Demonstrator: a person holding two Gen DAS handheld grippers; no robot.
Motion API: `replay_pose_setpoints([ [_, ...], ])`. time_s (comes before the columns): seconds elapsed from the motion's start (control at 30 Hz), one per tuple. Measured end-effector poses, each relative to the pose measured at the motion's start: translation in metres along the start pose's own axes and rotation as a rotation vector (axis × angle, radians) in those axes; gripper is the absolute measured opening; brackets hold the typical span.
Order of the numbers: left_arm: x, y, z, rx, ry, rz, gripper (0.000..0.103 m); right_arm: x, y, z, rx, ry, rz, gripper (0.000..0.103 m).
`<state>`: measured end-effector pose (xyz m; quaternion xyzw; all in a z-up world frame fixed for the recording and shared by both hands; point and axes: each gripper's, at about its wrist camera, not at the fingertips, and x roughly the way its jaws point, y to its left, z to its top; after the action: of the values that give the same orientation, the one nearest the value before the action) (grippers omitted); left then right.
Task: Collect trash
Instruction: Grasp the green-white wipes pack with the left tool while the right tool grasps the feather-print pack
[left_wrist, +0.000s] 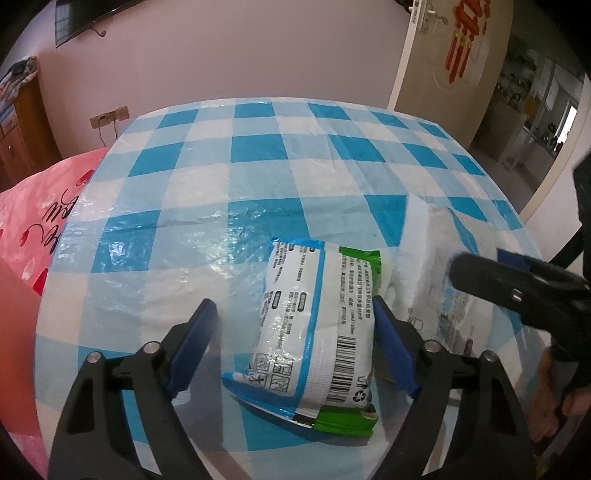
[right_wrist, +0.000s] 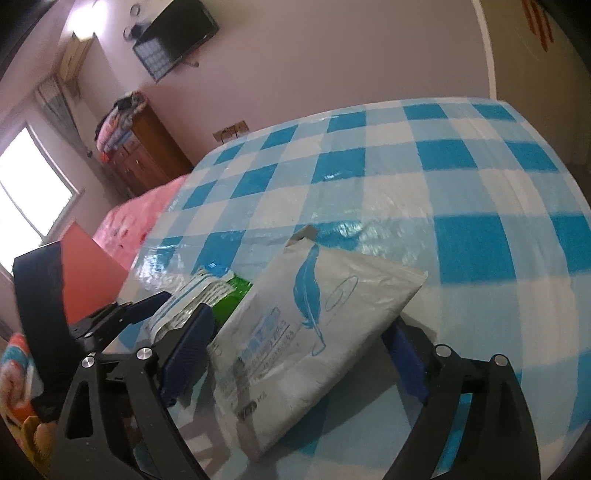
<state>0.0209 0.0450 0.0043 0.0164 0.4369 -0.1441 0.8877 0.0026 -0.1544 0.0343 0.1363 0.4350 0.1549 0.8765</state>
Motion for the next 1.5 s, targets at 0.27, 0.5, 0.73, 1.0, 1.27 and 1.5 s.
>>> replay_pose_setpoints([
  [0.27,0.000,0.006,0.002,-0.032,-0.030,0.032,0.075,0.019,0.005,0.023,-0.034,0.019,-0.060,0.089],
  [0.5,-0.001,0.004,0.000,-0.018,-0.045,0.057,0.075,0.024,0.020,0.005,-0.063,0.042,-0.086,0.093],
  [0.73,-0.005,0.015,-0.002,-0.041,-0.051,0.063,0.058,0.034,0.030,0.007,-0.116,0.041,-0.153,0.093],
  [1.0,-0.008,0.018,-0.005,-0.034,-0.054,0.060,0.052,0.040,0.036,0.009,-0.157,0.039,-0.174,0.094],
  [1.27,-0.013,0.030,-0.008,-0.084,-0.052,0.039,0.049,0.036,0.033,0.004,-0.210,0.018,-0.186,0.080],
  [1.5,-0.021,0.037,-0.015,-0.110,-0.054,0.030,0.048,0.028,0.032,-0.001,-0.205,-0.009,-0.169,0.073],
])
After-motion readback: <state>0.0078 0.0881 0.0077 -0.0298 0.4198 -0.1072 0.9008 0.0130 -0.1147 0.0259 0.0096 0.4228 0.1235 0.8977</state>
